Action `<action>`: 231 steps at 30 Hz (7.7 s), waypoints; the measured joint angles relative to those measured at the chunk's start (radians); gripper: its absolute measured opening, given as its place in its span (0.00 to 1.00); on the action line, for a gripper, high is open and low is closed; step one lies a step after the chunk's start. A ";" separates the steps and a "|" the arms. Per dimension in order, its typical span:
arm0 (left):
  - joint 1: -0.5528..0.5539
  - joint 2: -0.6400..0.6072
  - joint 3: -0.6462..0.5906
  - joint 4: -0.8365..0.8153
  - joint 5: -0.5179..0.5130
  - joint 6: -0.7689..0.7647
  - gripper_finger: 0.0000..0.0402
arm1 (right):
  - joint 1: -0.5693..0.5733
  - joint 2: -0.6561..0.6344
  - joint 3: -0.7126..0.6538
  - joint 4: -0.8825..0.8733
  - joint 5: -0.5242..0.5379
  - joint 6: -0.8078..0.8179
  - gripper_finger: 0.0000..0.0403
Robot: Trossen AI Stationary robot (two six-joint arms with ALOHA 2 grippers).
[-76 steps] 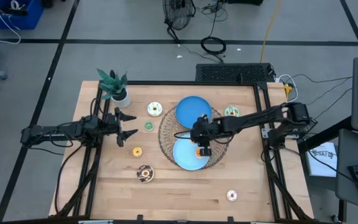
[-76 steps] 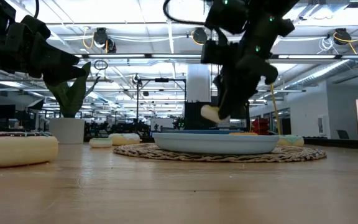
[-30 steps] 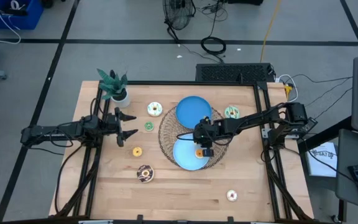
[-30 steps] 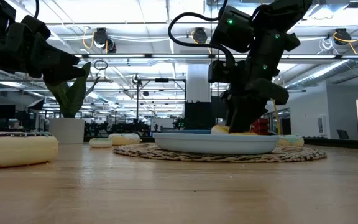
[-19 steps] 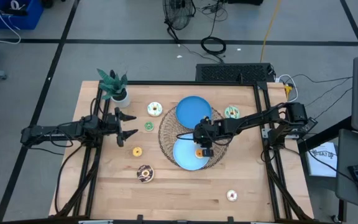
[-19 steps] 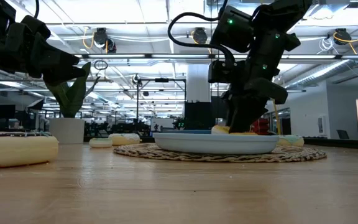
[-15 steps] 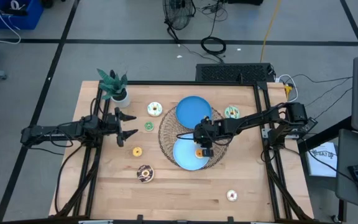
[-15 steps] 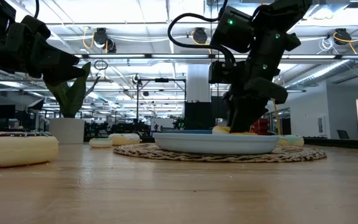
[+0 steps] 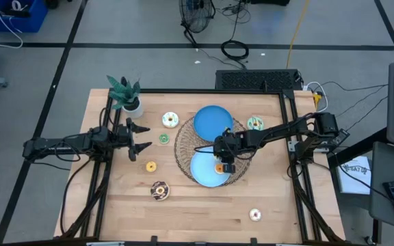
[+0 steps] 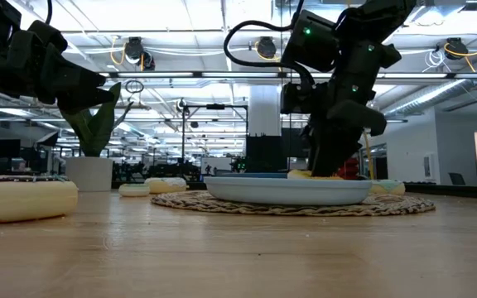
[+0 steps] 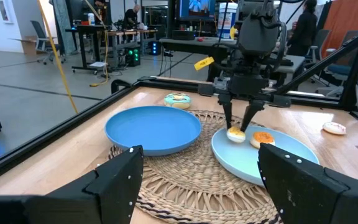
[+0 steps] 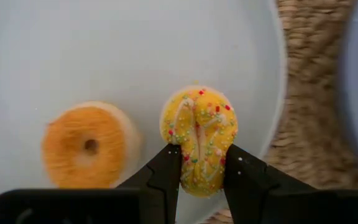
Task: Pick & Place donuts
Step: Put the small yellow donut on the light blue plate, then put the small white donut on the light blue plate
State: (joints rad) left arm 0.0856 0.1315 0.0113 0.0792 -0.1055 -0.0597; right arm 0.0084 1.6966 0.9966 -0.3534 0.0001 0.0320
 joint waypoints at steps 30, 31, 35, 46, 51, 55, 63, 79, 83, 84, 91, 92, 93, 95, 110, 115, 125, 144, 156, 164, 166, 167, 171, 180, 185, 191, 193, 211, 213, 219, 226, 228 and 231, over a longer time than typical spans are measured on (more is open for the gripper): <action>0.000 0.000 0.000 0.000 0.000 0.000 0.77 | 0.000 0.000 0.000 0.000 -0.004 0.008 0.24; 0.000 0.000 0.000 0.000 0.000 0.000 0.77 | 0.000 0.000 0.000 0.000 -0.005 0.008 0.24; 0.000 0.000 0.000 0.000 0.000 0.000 0.77 | 0.000 0.000 0.000 0.000 -0.044 0.009 0.24; 0.000 0.000 0.000 0.000 0.000 0.000 0.77 | 0.000 0.000 0.000 -0.002 -0.057 0.012 0.24; 0.000 0.000 0.000 0.000 0.000 0.000 0.77 | 0.000 0.000 0.000 -0.019 -0.127 0.043 0.24; 0.000 0.000 0.000 0.000 0.000 0.000 0.77 | 0.000 0.000 0.000 -0.021 -0.162 0.043 0.24; 0.000 0.000 0.000 0.000 0.000 0.000 0.77 | 0.000 0.000 0.000 -0.027 -0.187 0.043 0.24; 0.000 0.000 0.000 0.000 0.000 0.000 0.77 | 0.000 0.000 0.000 -0.023 -0.206 0.035 0.24; 0.000 0.000 0.000 0.000 0.000 0.000 0.77 | 0.000 0.000 0.000 -0.022 -0.206 0.032 0.24; 0.000 0.000 0.000 0.000 0.000 0.000 0.77 | -0.001 0.000 0.000 -0.022 -0.206 0.032 0.24; 0.000 0.000 0.000 0.000 0.000 0.000 0.77 | 0.000 0.000 0.000 -0.018 -0.205 0.025 0.24; 0.000 0.000 0.000 0.000 0.000 0.000 0.77 | -0.001 0.000 0.000 -0.017 -0.205 0.024 0.24; 0.000 0.000 0.000 0.000 0.000 0.000 0.77 | -0.001 0.000 0.000 -0.017 -0.205 0.024 0.24; 0.000 0.000 0.000 0.000 0.000 0.000 0.77 | 0.000 0.000 0.000 -0.017 -0.204 0.024 0.24; 0.000 0.000 0.000 0.000 0.000 0.000 0.77 | 0.000 0.000 0.000 -0.018 -0.203 -0.018 0.24; 0.000 0.000 0.000 0.000 0.000 0.000 0.77 | -0.001 0.000 0.000 -0.018 -0.203 -0.018 0.26; 0.000 0.000 0.000 0.000 0.000 0.000 0.77 | -0.002 -0.003 0.000 -0.009 -0.204 -0.018 0.50; 0.000 0.000 0.000 0.002 0.000 0.000 0.77 | 0.212 -0.270 0.001 -0.355 -0.211 0.210 0.56; 0.000 0.000 0.000 0.000 0.000 0.000 0.77 | 0.652 -0.261 0.001 -0.365 -0.130 0.557 0.53; 0.000 0.000 0.000 0.000 0.000 0.000 0.77 | 0.761 -0.169 0.001 -0.265 -0.051 0.501 0.53; 0.000 0.000 0.000 0.000 0.000 0.000 0.77 | 0.790 -0.147 0.001 -0.256 -0.053 0.505 0.53; 0.000 0.000 0.000 0.000 0.000 0.000 0.77 | 0.805 -0.138 0.001 -0.251 -0.053 0.508 0.53; 0.000 0.000 0.000 0.000 0.000 0.000 0.77 | 0.857 -0.105 0.001 -0.235 -0.046 0.549 0.53; 0.000 0.000 0.000 0.000 0.000 0.000 0.77 | 0.905 -0.021 0.001 -0.135 0.074 0.553 0.53; 0.000 0.000 0.000 0.000 0.000 0.000 0.77 | 0.910 -0.009 0.001 -0.129 0.104 0.562 0.53; 0.000 0.000 0.000 0.000 0.000 0.000 0.77 | 0.928 -0.009 0.001 -0.128 0.131 0.643 0.53; 0.000 0.000 0.000 0.000 0.000 0.000 0.77 | 0.939 -0.009 0.001 -0.122 0.125 0.691 0.53; 0.000 0.000 0.000 0.000 0.000 0.000 0.77 | 0.975 -0.053 0.000 -0.114 0.171 0.699 0.53; 0.000 0.000 0.000 0.000 0.000 0.000 0.77 | 0.975 -0.053 0.000 -0.146 0.194 0.713 0.53; 0.000 0.000 0.000 0.000 0.000 0.000 0.77 | 0.974 -0.053 0.000 -0.172 0.213 0.722 0.53; 0.000 0.000 0.000 0.000 0.000 0.000 0.77 | 0.988 -0.050 0.000 -0.171 0.217 0.779 0.53; 0.000 0.000 0.000 0.000 0.000 0.000 0.77 | 0.995 -0.040 0.000 -0.172 0.231 0.781 0.53; 0.000 0.000 0.000 0.000 0.000 0.000 0.77 | 0.996 -0.019 0.000 -0.173 0.231 0.786 0.53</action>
State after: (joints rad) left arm 0.0856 0.1316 0.0109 0.0792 -0.1055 -0.0601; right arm 1.0049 1.6779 0.9966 -0.5266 0.2309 0.8185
